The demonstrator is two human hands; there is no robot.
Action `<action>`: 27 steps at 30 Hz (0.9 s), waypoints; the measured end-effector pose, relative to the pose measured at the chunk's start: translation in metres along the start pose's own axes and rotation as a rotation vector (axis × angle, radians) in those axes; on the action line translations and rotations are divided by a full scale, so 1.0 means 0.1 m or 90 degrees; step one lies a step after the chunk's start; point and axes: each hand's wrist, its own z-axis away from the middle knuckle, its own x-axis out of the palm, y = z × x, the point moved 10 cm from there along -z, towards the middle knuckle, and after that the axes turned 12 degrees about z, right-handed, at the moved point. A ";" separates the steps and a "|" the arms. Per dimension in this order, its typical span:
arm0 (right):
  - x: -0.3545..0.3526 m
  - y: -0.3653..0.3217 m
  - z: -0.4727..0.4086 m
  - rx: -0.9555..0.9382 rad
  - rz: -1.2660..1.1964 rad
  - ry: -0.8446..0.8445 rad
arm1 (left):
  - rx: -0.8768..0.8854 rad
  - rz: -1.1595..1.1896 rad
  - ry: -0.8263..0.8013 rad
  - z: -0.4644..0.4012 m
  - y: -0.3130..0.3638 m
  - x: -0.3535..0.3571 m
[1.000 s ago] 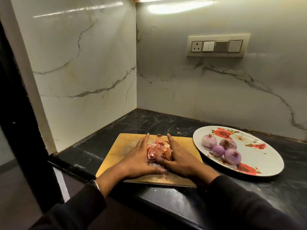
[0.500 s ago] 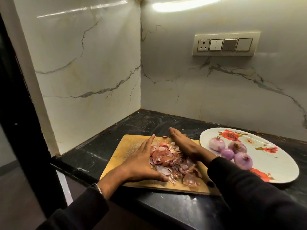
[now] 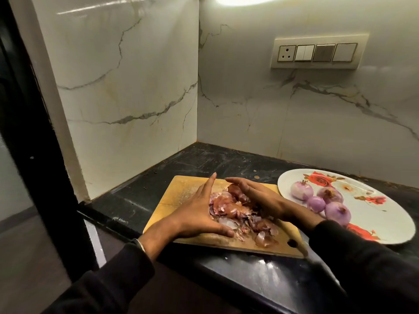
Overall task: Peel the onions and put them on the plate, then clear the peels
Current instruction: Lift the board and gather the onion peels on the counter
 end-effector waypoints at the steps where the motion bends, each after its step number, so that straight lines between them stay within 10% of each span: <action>1: 0.02 -0.01 0.06 -0.012 0.014 -0.017 | 0.006 0.009 -0.005 0.02 0.00 0.00; 14: 0.30 -0.05 0.62 -0.101 0.426 -0.031 | 0.054 -0.172 -0.098 0.23 0.09 0.23; 27: 0.09 0.05 0.12 -0.105 0.366 0.027 | 0.029 -0.125 -0.072 -0.20 -0.03 0.00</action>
